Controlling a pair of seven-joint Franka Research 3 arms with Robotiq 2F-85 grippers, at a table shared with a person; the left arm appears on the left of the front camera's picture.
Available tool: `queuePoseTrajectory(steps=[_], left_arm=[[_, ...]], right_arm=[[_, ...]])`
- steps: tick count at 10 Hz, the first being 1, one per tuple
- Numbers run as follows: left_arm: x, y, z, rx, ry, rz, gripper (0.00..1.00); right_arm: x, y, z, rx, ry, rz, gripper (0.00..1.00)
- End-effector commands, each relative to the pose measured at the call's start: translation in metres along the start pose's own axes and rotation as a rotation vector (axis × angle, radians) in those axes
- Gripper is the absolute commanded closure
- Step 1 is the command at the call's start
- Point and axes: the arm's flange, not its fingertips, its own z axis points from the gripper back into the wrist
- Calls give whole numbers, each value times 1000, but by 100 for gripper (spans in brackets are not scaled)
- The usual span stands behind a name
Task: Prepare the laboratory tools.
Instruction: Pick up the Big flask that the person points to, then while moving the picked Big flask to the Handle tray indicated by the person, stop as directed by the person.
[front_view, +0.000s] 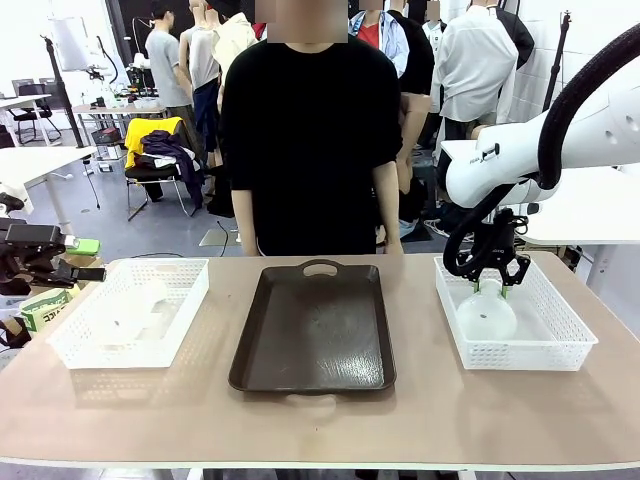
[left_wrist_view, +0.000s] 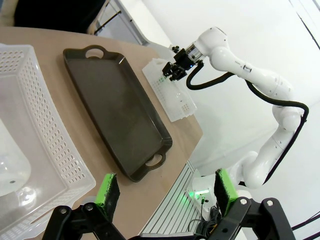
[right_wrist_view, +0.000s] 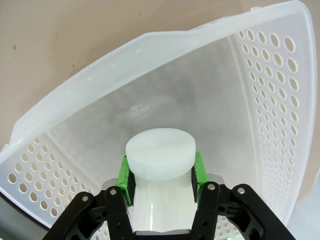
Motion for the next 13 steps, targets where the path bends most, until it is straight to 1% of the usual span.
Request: queuePoseTrajectory(steps=[1,9,10,11,13], left_arm=[[0,-1,2,-10,-9,-2,0],[0,-1,2,-10,-9,-2,0],[0,-1,2,-10,-9,-2,0],[0,-1,2,-10,-9,-2,0],[0,-1,2,-10,-9,-2,0]], right_arm=[[0,1,0,1,-2,0,100],[0,0,0,0,0,0,100],[-2,5,12,-52,11,42,100],[-3,5,23,-76,35,48,100],[-7,-2,39,-66,50,47,100]])
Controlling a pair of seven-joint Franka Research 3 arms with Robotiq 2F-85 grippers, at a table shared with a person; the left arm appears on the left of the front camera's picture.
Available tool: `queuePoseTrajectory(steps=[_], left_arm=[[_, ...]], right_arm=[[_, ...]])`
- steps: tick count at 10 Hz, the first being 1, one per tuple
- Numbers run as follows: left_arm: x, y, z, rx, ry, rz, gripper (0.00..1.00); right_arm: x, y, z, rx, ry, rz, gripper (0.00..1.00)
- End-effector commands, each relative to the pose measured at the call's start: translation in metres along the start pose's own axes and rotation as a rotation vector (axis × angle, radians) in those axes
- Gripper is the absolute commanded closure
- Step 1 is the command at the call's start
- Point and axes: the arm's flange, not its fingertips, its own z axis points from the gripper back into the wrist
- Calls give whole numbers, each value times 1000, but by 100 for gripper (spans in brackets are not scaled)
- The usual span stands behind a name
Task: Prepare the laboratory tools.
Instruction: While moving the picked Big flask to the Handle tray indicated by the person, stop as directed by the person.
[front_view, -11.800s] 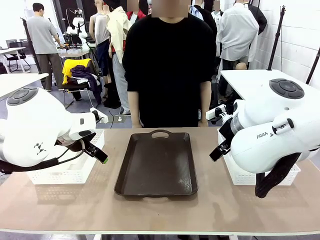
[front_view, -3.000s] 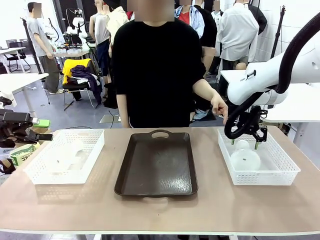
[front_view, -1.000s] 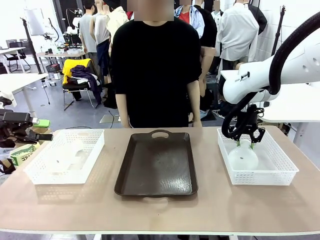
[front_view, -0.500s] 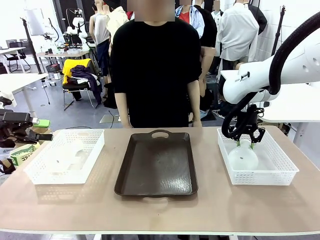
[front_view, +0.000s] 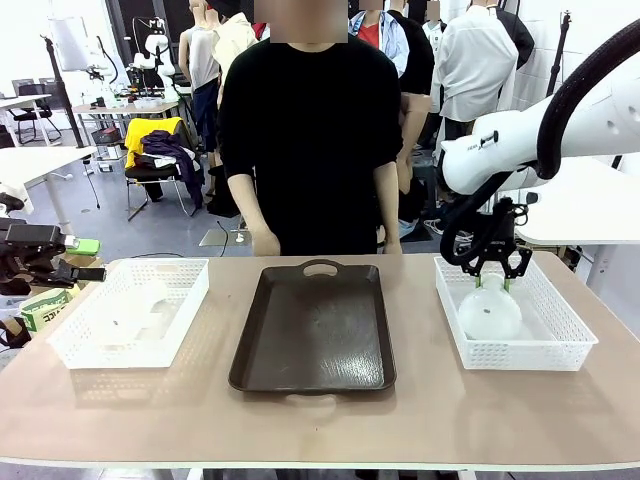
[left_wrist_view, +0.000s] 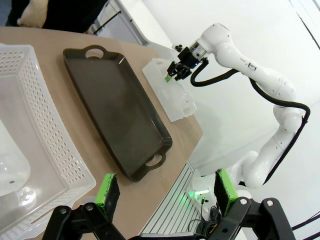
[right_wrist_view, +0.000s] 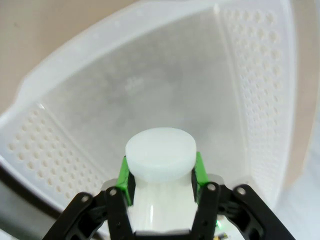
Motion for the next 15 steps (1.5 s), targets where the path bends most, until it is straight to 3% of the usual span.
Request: queuePoseTrajectory(steps=[1,5,8,15], left_arm=[[0,-1,2,-10,-9,-2,0],[0,-1,2,-10,-9,-2,0],[0,-1,2,-10,-9,-2,0],[0,-1,2,-10,-9,-2,0]], right_arm=[[-2,-11,21,6,3,27,100],[-45,-48,59,75,-75,52,100],[-86,-53,80,97,-122,139,100],[-86,-49,92,69,-115,125,100]])
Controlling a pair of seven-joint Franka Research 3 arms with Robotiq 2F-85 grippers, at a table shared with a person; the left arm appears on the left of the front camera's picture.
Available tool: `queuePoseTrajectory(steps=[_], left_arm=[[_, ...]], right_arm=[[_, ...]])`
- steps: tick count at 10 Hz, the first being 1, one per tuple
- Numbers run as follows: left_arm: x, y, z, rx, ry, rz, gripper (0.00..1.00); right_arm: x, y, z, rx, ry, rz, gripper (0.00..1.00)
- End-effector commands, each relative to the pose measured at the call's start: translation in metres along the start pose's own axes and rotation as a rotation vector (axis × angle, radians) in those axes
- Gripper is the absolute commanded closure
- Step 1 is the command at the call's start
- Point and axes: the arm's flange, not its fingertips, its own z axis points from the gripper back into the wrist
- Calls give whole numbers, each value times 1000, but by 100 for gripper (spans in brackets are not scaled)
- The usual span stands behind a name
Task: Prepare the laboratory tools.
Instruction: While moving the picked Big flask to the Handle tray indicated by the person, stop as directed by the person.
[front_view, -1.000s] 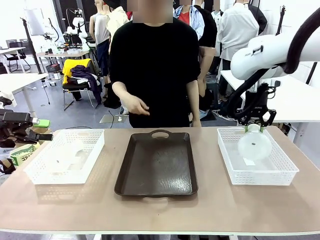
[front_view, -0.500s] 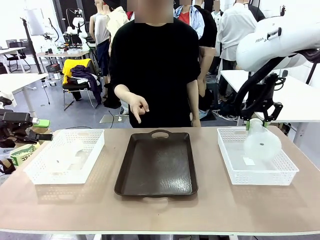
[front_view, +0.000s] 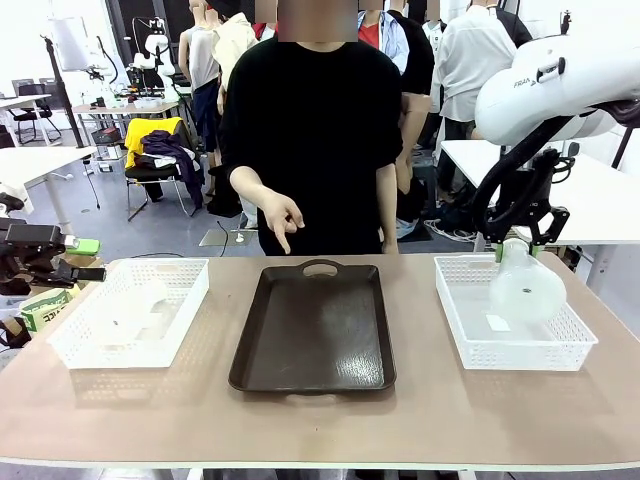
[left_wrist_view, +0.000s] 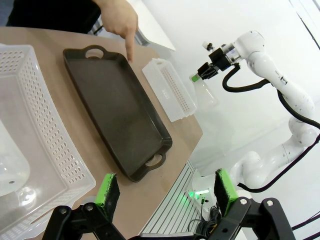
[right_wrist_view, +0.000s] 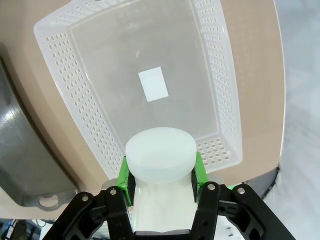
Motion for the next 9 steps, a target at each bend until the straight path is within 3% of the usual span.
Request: queuePoseTrajectory(steps=[1,4,7,9], left_arm=[[0,-1,2,-10,-9,-1,0],[0,-1,2,-10,-9,-1,0],[0,-1,2,-10,-9,-1,0],[0,-1,2,-10,-9,-1,0]], right_arm=[[3,3,3,-3,5,-5,100],[0,0,0,0,0,1,100],[13,69,31,79,-101,298,100],[23,135,38,44,-119,444,100]])
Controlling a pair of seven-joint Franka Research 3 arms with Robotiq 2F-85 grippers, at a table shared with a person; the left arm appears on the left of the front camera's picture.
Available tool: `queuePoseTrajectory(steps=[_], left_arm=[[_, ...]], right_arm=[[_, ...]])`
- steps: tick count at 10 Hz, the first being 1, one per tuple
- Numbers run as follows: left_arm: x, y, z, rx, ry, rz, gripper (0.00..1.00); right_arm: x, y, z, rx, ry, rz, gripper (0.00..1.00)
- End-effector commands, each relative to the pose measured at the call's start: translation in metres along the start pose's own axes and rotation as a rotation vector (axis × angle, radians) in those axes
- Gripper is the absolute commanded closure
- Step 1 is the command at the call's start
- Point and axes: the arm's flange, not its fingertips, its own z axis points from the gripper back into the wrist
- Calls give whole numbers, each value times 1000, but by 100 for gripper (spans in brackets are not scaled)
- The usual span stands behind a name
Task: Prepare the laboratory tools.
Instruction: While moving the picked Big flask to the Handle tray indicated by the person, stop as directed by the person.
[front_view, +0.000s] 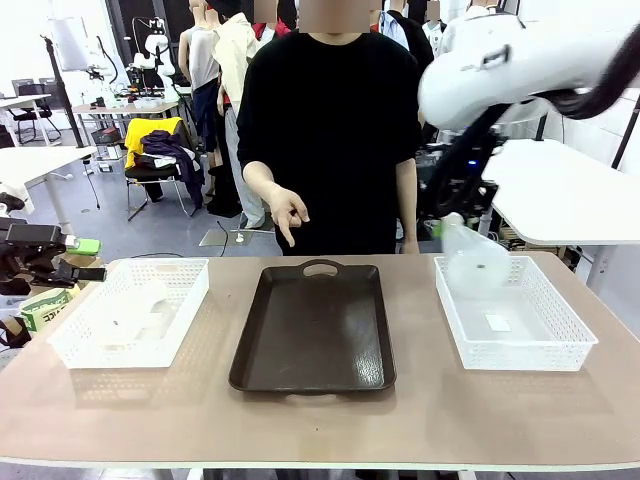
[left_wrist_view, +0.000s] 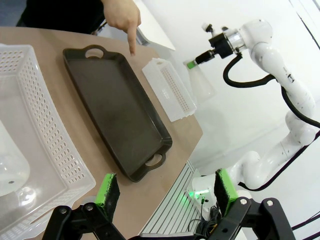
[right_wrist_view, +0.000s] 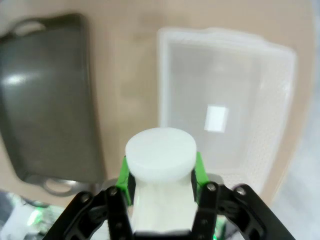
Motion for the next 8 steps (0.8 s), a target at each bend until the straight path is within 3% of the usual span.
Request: queuePoseTrajectory(steps=[1,3,5,8], left_arm=[[0,0,2,-10,-10,-1,0],[0,0,2,-10,-10,-1,0],[0,0,2,-10,-10,-1,0],[0,0,2,-10,-10,-1,0]], right_arm=[[37,37,-4,-27,20,124,100],[61,84,-1,26,11,207,100],[82,140,-15,50,125,331,100],[83,195,-29,28,160,451,100]])
